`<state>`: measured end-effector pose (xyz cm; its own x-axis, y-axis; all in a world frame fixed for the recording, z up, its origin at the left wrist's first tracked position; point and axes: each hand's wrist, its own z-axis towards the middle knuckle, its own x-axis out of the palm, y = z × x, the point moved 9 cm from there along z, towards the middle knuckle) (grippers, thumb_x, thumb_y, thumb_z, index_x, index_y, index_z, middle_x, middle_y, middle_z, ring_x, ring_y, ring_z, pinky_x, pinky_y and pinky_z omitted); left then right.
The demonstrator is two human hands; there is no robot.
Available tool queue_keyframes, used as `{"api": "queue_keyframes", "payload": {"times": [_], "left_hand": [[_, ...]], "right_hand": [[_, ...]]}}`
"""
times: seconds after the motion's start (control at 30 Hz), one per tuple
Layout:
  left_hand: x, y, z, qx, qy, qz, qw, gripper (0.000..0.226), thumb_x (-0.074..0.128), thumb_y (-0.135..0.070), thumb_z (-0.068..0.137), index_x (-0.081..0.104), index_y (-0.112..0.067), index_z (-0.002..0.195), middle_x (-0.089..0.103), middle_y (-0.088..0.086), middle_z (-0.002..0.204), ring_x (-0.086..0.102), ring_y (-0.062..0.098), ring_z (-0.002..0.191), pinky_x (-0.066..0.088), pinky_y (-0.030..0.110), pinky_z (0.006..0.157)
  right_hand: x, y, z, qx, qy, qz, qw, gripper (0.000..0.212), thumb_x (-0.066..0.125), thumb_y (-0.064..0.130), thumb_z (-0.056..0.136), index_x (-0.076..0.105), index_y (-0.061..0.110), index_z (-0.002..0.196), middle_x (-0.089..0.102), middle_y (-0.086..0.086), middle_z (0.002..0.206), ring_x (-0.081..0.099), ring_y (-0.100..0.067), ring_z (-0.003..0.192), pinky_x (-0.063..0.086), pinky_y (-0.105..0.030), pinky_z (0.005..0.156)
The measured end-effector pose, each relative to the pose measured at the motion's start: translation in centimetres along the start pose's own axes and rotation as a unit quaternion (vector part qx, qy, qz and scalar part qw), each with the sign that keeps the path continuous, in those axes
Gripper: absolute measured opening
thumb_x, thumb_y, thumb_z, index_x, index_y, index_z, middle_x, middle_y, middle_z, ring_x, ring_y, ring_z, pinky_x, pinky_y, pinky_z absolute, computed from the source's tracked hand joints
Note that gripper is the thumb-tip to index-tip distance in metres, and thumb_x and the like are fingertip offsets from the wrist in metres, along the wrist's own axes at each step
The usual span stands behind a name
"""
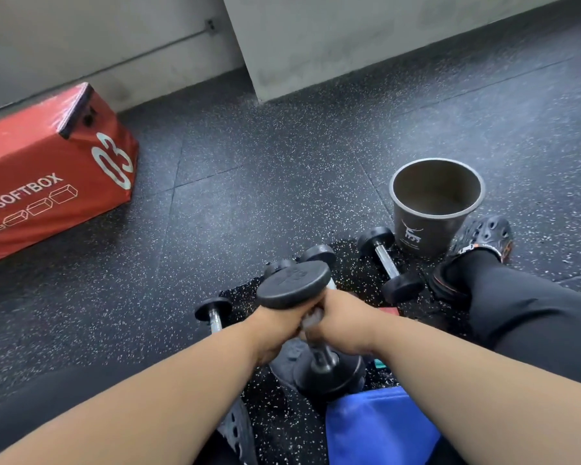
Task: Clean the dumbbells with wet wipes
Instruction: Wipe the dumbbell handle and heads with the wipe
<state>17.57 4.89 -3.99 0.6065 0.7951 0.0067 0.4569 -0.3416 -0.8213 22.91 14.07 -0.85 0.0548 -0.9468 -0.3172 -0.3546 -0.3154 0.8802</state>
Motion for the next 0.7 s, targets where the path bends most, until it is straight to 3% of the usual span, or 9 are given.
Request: {"api": "queue_keyframes", "payload": {"times": [0.03,0.1,0.17,0.23,0.33,0.4,0.47,0.6,0.7], "left_hand": [[0.3,0.2,-0.1,0.005,-0.005,-0.005,1.0,0.055,0.079,-0.038,0.08,0.07,-0.011,0.127,0.082,0.008,0.111,0.078,0.021,0.101,0.064,0.038,0.084],[0.7,0.6,0.1,0.01,-0.01,-0.02,1.0,0.059,0.078,-0.037,0.077,0.07,-0.008,0.128,0.082,0.01,0.11,0.079,0.019,0.094,0.063,0.032,0.074],[0.6,0.6,0.3,-0.002,-0.02,-0.028,0.999,0.059,0.08,-0.037,0.076,0.072,-0.007,0.126,0.082,0.011,0.109,0.08,0.021,0.09,0.062,0.032,0.069],[0.5,0.4,0.7,-0.021,-0.026,-0.037,0.999,0.062,0.085,-0.043,0.074,0.073,-0.005,0.122,0.081,0.016,0.112,0.078,0.026,0.094,0.065,0.041,0.08],[-0.4,0.4,1.2,-0.05,-0.055,-0.079,0.994,0.085,0.095,-0.058,0.067,0.07,0.0,0.125,0.077,0.022,0.118,0.072,0.034,0.104,0.054,0.06,0.108],[-1.3,0.3,1.0,-0.069,-0.094,-0.108,0.987,0.055,0.084,-0.051,0.084,0.069,-0.006,0.11,0.081,0.016,0.099,0.077,0.028,0.09,0.058,0.051,0.099],[-2.2,-0.4,0.9,-0.085,-0.118,-0.117,0.982,0.031,0.076,-0.043,0.096,0.065,-0.014,0.093,0.075,0.006,0.075,0.073,0.022,0.072,0.06,0.041,0.081],[-6.1,-4.4,1.6,-0.094,-0.122,-0.134,0.979,0.026,0.067,-0.032,0.104,0.061,-0.015,0.085,0.055,0.002,0.062,0.056,0.019,0.06,0.05,0.036,0.069],[-11.6,-7.0,3.3,-0.081,-0.166,-0.131,0.974,0.019,0.071,-0.03,0.101,0.061,-0.016,0.091,0.057,0.002,0.063,0.058,0.019,0.059,0.052,0.037,0.07]], "right_hand": [[0.0,-0.3,-0.2,0.007,0.008,-0.002,1.0,0.038,0.075,0.001,0.08,0.07,0.017,0.115,0.074,0.011,0.093,0.065,0.004,0.082,0.056,-0.01,0.074],[-0.3,-0.7,-0.5,0.022,0.02,-0.01,0.999,0.044,0.072,-0.003,0.08,0.069,0.016,0.119,0.075,0.005,0.101,0.07,-0.005,0.089,0.06,-0.02,0.083],[-0.9,-1.7,-0.5,0.058,0.021,-0.007,0.998,0.041,0.068,-0.001,0.083,0.072,0.019,0.118,0.074,0.002,0.091,0.069,-0.004,0.074,0.06,-0.026,0.07],[-1.5,-2.8,-0.4,0.101,0.002,0.053,0.993,0.04,0.057,-0.006,0.087,0.073,0.017,0.114,0.068,0.009,0.081,0.058,-0.002,0.057,0.046,-0.022,0.05],[-2.1,-4.1,0.1,0.151,-0.043,0.198,0.968,0.053,0.039,-0.014,0.086,0.076,0.018,0.107,0.079,-0.001,0.106,0.063,-0.014,0.07,0.042,-0.024,0.049],[-3.1,-5.1,0.2,0.177,-0.098,0.276,0.94,0.053,0.039,-0.011,0.087,0.074,0.021,0.111,0.072,-0.019,0.122,0.068,-0.025,0.086,0.051,-0.028,0.049],[-4.0,-5.3,0.5,0.192,-0.126,0.35,0.908,0.054,0.038,-0.012,0.089,0.071,0.02,0.116,0.062,-0.02,0.128,0.072,-0.032,0.098,0.061,-0.03,0.053],[-5.0,-4.9,1.0,0.198,-0.138,0.482,0.842,0.061,0.028,-0.018,0.086,0.065,0.018,0.118,0.06,-0.021,0.131,0.073,-0.034,0.099,0.062,-0.037,0.057],[-5.4,-4.9,1.4,0.199,-0.14,0.524,0.816,0.066,0.027,-0.02,0.084,0.064,0.018,0.123,0.057,-0.022,0.137,0.071,-0.038,0.106,0.061,-0.047,0.076]]}}
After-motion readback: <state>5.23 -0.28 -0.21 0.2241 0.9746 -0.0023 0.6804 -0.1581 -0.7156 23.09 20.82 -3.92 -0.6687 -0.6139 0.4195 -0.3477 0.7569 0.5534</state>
